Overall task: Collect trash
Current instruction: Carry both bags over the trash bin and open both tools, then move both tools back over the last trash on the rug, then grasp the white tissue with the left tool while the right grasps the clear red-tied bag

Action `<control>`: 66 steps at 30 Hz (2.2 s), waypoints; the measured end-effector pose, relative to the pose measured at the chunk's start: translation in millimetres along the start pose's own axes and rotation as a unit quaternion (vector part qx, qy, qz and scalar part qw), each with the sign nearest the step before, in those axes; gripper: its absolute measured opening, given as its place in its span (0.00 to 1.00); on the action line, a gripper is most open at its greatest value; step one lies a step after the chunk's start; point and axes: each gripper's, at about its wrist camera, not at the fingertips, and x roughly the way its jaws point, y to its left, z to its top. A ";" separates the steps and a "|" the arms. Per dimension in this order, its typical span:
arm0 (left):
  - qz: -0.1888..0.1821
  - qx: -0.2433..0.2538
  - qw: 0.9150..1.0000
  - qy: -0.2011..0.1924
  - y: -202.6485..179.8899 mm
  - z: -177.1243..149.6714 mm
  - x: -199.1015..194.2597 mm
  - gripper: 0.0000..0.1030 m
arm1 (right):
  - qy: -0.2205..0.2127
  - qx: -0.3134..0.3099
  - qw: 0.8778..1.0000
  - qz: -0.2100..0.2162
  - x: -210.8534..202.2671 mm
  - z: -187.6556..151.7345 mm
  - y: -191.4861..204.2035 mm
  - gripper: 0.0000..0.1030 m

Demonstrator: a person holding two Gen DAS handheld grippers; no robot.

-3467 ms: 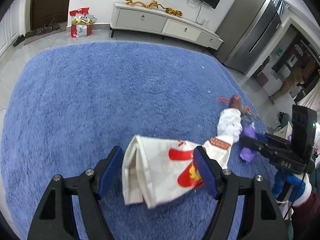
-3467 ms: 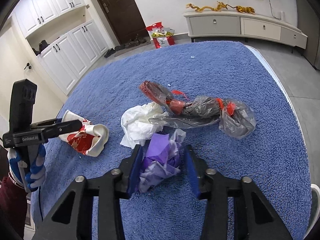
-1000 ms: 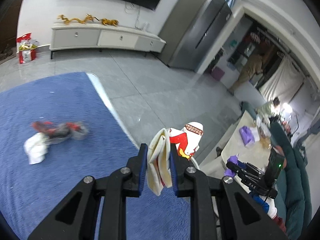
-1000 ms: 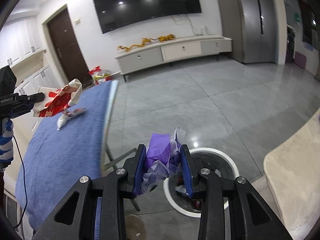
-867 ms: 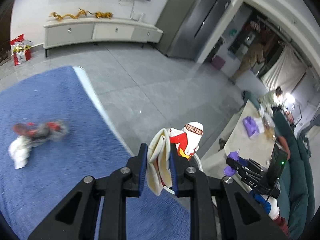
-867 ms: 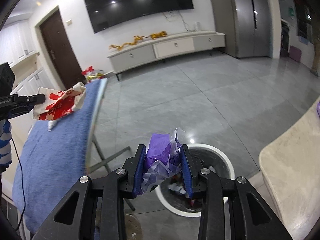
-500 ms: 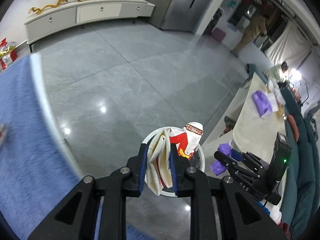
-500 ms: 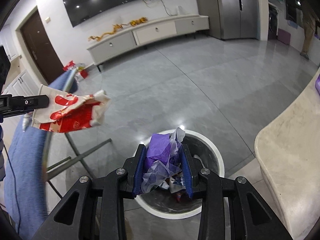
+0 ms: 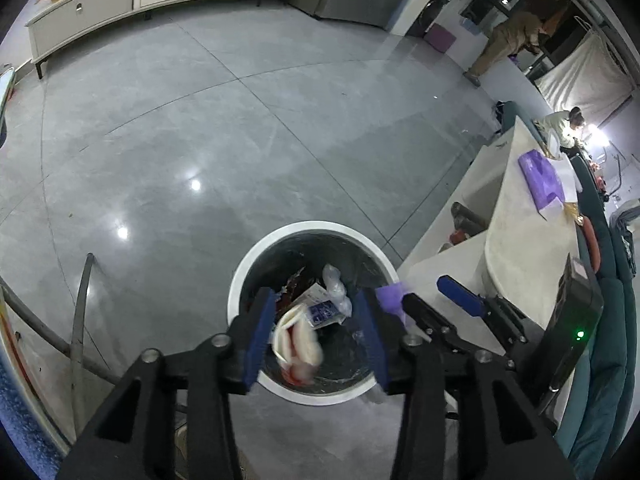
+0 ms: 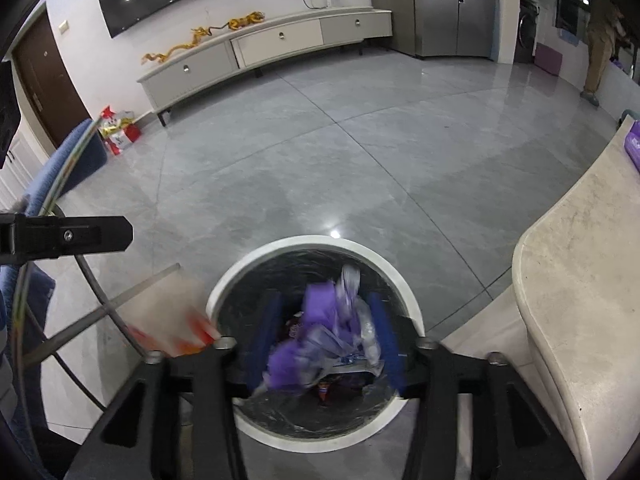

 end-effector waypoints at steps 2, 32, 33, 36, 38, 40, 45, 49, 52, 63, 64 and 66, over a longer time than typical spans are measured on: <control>-0.010 0.001 1.000 -0.010 0.1 -1.1 -9.0 0.49 | -0.001 -0.002 1.000 -0.004 -1.6 -3.0 -1.1 0.53; 0.120 0.004 0.954 -0.276 143.6 -129.0 -400.3 0.59 | -0.126 -0.091 0.987 0.044 -193.6 15.5 103.0 0.59; 0.130 -0.002 0.951 -0.282 153.2 -137.1 -412.2 0.59 | -0.129 -0.099 0.986 0.048 -198.2 16.3 110.5 0.60; 0.145 -0.023 0.944 -0.295 181.3 -161.1 -442.0 0.60 | -0.137 -0.119 0.982 0.056 -209.0 17.8 131.5 0.60; 0.156 -0.034 0.940 -0.303 195.6 -178.3 -456.4 0.61 | -0.143 -0.131 0.979 0.062 -216.8 18.6 145.5 0.60; 0.168 -0.046 0.935 -0.309 212.1 -194.0 -471.1 0.63 | -0.148 -0.144 0.976 0.067 -224.8 17.8 160.8 0.60; 0.209 -0.069 0.922 -0.318 241.4 -225.1 -492.7 0.64 | -0.154 -0.176 0.969 0.078 -234.8 17.6 192.7 0.61; 0.251 -0.087 0.909 -0.322 267.9 -244.8 -509.5 0.64 | -0.154 -0.197 0.964 0.086 -235.0 17.9 216.9 0.67; 0.262 -0.105 0.904 -0.320 291.4 -255.5 -517.2 0.65 | -0.150 -0.210 0.961 0.096 -231.4 18.2 232.9 0.67; 0.214 -0.110 0.935 -0.259 317.9 -232.9 -437.7 0.68 | -0.116 -0.260 0.950 0.129 -186.6 31.7 294.9 0.71; 0.209 -0.105 0.939 -0.254 315.2 -227.8 -426.3 0.68 | -0.112 -0.264 0.949 0.132 -181.0 33.1 300.8 0.71; 0.201 -0.092 0.945 -0.243 316.3 -215.7 -405.7 0.68 | -0.105 -0.276 0.946 0.138 -167.9 37.1 314.1 0.71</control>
